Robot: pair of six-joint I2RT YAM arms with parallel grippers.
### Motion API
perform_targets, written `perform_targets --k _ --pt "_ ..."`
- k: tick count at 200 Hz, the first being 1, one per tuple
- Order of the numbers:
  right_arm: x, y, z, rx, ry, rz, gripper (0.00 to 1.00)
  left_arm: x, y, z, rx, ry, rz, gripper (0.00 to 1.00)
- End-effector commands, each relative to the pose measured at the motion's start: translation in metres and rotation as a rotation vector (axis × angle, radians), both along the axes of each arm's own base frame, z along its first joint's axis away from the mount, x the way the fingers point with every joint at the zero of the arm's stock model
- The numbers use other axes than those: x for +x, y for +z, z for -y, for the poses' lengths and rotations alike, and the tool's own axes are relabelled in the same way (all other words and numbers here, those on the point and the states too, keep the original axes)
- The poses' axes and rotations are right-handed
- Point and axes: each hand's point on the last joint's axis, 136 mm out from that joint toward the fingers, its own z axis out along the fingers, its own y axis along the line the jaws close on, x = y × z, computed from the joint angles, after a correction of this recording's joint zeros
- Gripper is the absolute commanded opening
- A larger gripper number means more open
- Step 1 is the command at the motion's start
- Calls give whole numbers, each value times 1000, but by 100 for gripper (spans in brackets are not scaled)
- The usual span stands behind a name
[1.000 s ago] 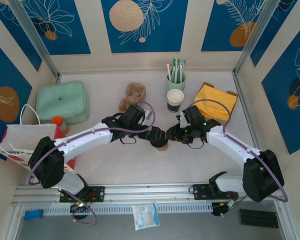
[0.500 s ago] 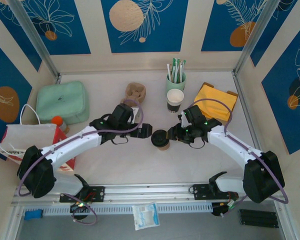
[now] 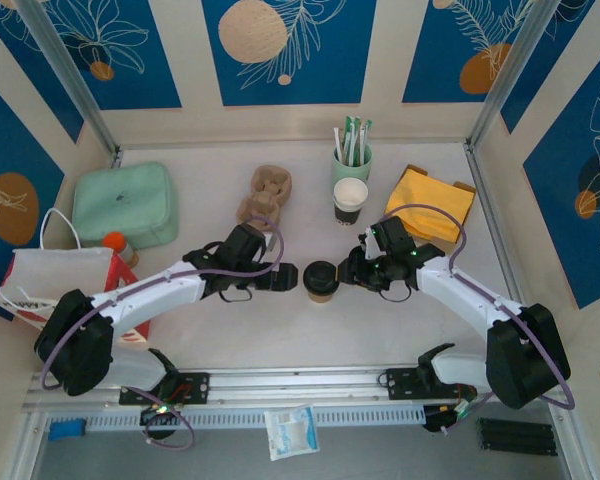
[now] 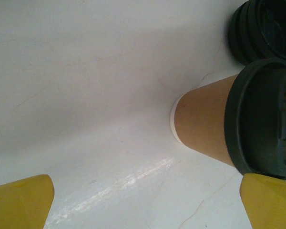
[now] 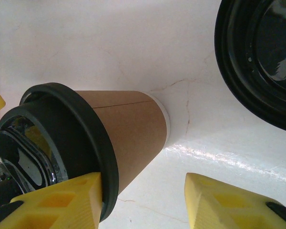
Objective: Pack the takeout coffee
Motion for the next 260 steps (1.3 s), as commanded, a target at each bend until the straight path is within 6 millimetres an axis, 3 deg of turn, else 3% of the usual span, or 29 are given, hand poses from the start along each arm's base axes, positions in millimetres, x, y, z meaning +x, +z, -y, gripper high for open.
perform_targets --k 1,107,216,260 --pt "-8 -9 5 -15 -6 -33 48 6 4 10 -63 8 0 99" --pt "-8 -11 4 -10 -6 -37 48 13 -16 28 -117 17 -56 99" --pt "-9 -15 5 -9 -15 -48 47 6 -46 16 -48 31 -84 100" --pt "-13 -30 6 -10 -24 -77 47 -7 -79 -9 114 49 -107 100"
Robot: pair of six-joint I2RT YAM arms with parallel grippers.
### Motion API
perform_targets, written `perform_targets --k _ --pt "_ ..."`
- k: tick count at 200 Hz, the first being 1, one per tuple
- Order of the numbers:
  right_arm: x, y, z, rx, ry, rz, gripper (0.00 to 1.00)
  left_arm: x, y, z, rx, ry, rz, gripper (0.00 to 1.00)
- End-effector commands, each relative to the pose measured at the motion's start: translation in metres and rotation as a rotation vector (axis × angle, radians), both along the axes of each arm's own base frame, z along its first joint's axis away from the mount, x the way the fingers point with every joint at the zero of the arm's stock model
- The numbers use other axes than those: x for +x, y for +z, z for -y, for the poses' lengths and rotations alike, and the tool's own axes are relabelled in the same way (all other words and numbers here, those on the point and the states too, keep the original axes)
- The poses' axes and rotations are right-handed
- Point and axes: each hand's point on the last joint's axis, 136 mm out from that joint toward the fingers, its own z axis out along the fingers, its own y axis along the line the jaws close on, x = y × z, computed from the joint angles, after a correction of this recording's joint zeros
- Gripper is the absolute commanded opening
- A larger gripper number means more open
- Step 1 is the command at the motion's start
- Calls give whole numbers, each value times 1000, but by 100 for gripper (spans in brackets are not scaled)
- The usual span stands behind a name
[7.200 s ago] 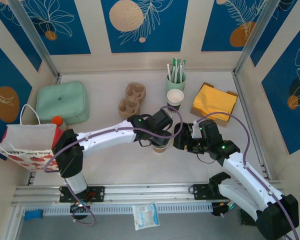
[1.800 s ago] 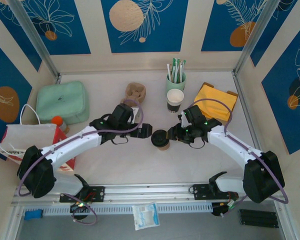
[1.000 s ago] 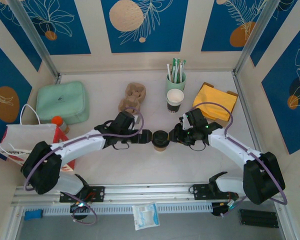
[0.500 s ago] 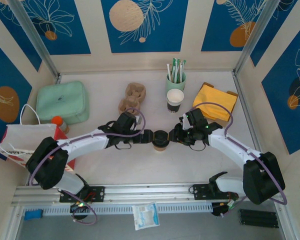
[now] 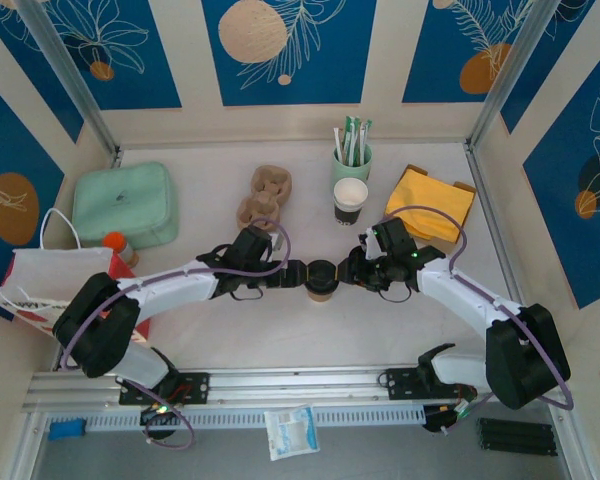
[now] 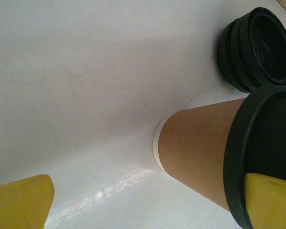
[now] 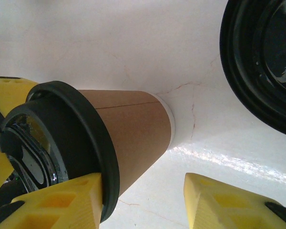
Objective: Pack the takeout coffee
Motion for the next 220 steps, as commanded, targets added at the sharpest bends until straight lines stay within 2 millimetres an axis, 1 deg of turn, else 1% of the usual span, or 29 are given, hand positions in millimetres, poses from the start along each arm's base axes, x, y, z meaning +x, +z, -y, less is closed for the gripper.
perform_targets --k 1,9,17,31,60,89,112,137,161,169,195,220 --pt "-14 -28 10 -49 -20 -83 47 -21 -54 -35 215 18 -84 99" --pt "-14 -28 9 -47 -19 -85 47 -25 -60 -38 234 18 -96 99" --pt "-13 -27 9 -45 -18 -83 47 -27 -61 -41 237 20 -96 99" --pt "-12 -24 8 -38 -13 -75 47 -26 -53 -40 225 21 -79 99" --pt "-6 -15 6 -25 0 -57 47 -14 -12 -34 205 4 -1 99" --pt "-1 -12 5 -25 6 -50 47 -5 27 -27 194 -26 65 99" --pt "1 -11 3 -21 11 -50 47 -1 50 -23 181 -43 101 99" --pt "1 -11 1 -17 14 -48 47 2 66 -18 173 -72 129 99" --pt "1 -11 0 -14 20 -47 47 6 75 -5 167 -120 141 100" --pt "2 -10 0 -13 21 -43 47 7 75 0 173 -137 142 99" --pt "2 -9 -1 -13 23 -43 47 11 69 16 199 -187 137 100" --pt "2 -7 -2 -11 25 -40 47 12 56 28 235 -225 126 99"
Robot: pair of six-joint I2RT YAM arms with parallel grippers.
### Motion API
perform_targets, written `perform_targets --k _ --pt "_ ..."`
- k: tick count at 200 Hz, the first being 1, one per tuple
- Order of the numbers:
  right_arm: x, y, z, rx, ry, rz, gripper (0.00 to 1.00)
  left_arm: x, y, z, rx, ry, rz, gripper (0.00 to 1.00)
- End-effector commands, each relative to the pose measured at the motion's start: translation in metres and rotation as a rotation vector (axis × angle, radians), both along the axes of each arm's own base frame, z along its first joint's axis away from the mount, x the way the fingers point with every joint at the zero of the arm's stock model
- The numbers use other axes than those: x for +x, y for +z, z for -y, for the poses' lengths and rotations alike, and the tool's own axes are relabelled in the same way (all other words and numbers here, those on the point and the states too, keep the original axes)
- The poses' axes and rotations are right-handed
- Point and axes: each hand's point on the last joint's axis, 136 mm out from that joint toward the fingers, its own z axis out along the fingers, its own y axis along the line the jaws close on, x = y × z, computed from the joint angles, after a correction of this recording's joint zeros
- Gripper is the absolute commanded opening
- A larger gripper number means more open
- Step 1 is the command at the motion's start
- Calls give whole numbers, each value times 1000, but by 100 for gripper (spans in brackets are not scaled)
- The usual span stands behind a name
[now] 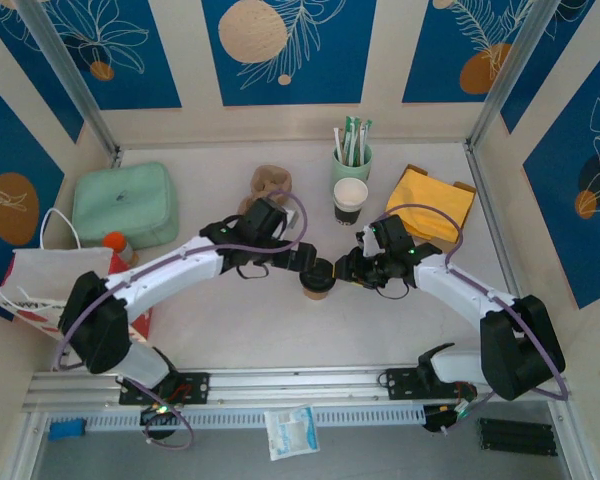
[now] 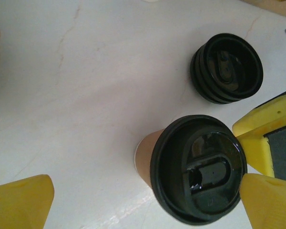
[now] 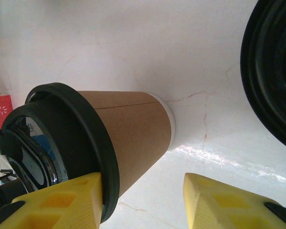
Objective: Pack the takeout coffee
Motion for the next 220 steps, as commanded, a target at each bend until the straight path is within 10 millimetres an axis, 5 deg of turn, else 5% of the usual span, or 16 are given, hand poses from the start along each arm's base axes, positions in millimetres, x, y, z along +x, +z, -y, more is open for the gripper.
perform_targets --k 1,72,146,186,220 --pt "-6 -8 4 -42 11 -34 47 -6 -13 9 60 -73 -21 99" --pt "-4 2 -2 -18 23 -22 47 -11 -47 11 179 -95 -33 100" --pt "13 59 -7 75 15 72 57 -20 -69 3 200 -79 -64 100" --pt "10 67 4 46 -8 93 57 -19 -51 13 139 -83 -55 99" --pt "0 70 12 -13 1 105 60 -17 -9 29 26 -96 -21 99"
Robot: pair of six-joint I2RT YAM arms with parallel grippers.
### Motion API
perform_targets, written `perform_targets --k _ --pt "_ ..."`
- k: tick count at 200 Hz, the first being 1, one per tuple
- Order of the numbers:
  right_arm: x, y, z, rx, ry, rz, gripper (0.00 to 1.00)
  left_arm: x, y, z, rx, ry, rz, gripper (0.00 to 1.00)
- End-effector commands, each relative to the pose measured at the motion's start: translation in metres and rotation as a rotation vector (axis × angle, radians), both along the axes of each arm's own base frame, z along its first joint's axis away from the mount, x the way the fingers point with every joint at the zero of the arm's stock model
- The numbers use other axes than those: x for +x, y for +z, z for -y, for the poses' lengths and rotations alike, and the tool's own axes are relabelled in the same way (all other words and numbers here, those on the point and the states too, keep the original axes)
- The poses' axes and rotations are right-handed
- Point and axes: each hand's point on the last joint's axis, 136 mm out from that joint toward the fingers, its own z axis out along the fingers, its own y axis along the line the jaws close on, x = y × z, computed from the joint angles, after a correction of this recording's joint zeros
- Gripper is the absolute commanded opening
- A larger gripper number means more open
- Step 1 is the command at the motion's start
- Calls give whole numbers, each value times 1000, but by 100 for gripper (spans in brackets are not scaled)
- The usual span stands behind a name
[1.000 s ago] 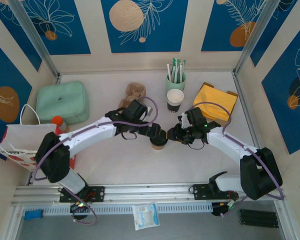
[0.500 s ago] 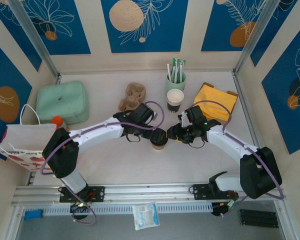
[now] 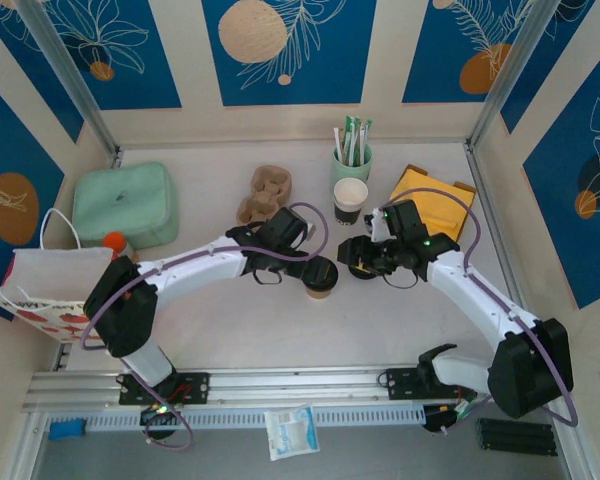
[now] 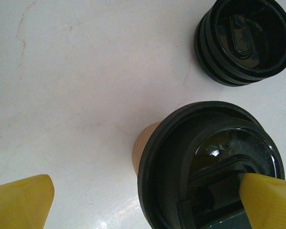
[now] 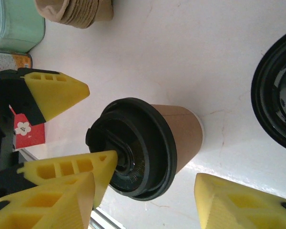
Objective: Pack the takeout coffee
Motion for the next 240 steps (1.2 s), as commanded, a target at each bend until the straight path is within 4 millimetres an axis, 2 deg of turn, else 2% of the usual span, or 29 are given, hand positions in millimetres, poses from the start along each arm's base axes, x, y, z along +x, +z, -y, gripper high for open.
perform_targets --k 1,32,61,94,116,121,195,240 --pt "-9 9 6 -48 19 11 60 -9 27 6 -54 -18 -9 99" --pt "-17 7 7 -144 61 17 66 -6 65 12 -139 -19 23 99" --pt "-22 4 5 -237 95 18 69 -4 80 3 -178 2 36 99" --pt "-27 4 -10 -265 134 26 72 -1 80 -22 -183 52 36 99" --pt "-25 3 -17 -328 169 37 79 1 75 -44 -181 99 31 99" --pt "-24 2 -19 -344 180 38 83 1 75 -49 -182 109 33 100" --pt "-9 -17 -40 -600 320 41 88 7 70 -127 -236 314 43 99" --pt "-4 -24 -52 -659 365 43 90 4 65 -147 -257 357 31 99"
